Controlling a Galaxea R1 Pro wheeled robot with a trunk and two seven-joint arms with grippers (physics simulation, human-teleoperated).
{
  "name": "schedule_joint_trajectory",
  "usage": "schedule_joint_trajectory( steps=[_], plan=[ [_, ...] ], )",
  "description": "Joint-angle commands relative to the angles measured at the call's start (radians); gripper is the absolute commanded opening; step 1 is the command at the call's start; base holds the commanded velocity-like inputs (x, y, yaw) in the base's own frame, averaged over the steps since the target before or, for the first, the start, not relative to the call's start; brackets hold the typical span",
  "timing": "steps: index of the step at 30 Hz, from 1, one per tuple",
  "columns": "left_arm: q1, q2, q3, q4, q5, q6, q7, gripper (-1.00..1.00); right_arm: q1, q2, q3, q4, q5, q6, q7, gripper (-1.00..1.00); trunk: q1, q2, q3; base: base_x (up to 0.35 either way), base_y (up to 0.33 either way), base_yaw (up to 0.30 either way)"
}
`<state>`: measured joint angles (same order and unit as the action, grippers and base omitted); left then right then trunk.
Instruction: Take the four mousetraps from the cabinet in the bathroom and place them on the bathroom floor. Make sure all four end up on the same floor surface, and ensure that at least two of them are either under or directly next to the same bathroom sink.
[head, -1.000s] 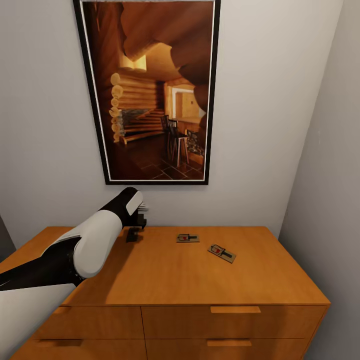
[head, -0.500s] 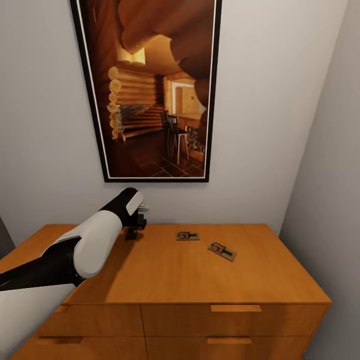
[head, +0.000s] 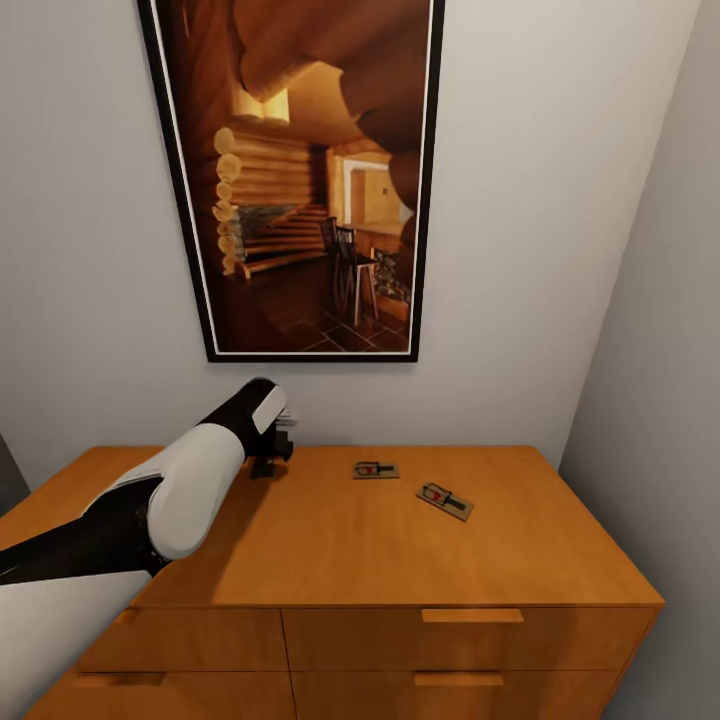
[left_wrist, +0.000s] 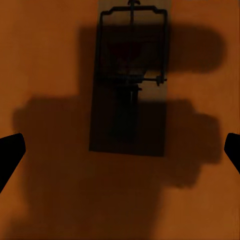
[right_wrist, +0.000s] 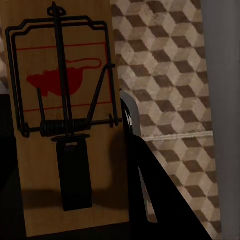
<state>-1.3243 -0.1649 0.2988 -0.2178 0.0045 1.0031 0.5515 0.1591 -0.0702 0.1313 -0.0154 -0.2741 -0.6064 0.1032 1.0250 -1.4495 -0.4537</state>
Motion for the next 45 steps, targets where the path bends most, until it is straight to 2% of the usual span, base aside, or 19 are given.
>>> schedule_joint_trajectory(
  steps=[1, 27, 45],
  plan=[
    [0.002, -0.001, 0.005, -0.002, 0.001, 0.003, 0.005, 1.0, 0.0, 0.0, 0.007, -0.001, -0.014, -0.001, 0.007, -1.0, 0.0, -0.001, -0.001, 0.0, 0.0, 0.0],
    [0.008, -0.001, 0.005, -0.002, 0.002, 0.003, 0.005, 1.0, 0.0, 0.0, 0.008, -0.001, -0.014, -0.001, 0.007, -1.0, 0.0, -0.001, -0.001, 0.037, 0.018, 0.0],
    [0.009, -0.001, 0.005, -0.002, 0.001, 0.003, 0.005, 1.0, 0.0, 0.0, 0.008, -0.001, -0.014, -0.001, 0.007, -1.0, 0.0, -0.001, -0.011, 0.0, 0.0, 0.0]
  ],
)
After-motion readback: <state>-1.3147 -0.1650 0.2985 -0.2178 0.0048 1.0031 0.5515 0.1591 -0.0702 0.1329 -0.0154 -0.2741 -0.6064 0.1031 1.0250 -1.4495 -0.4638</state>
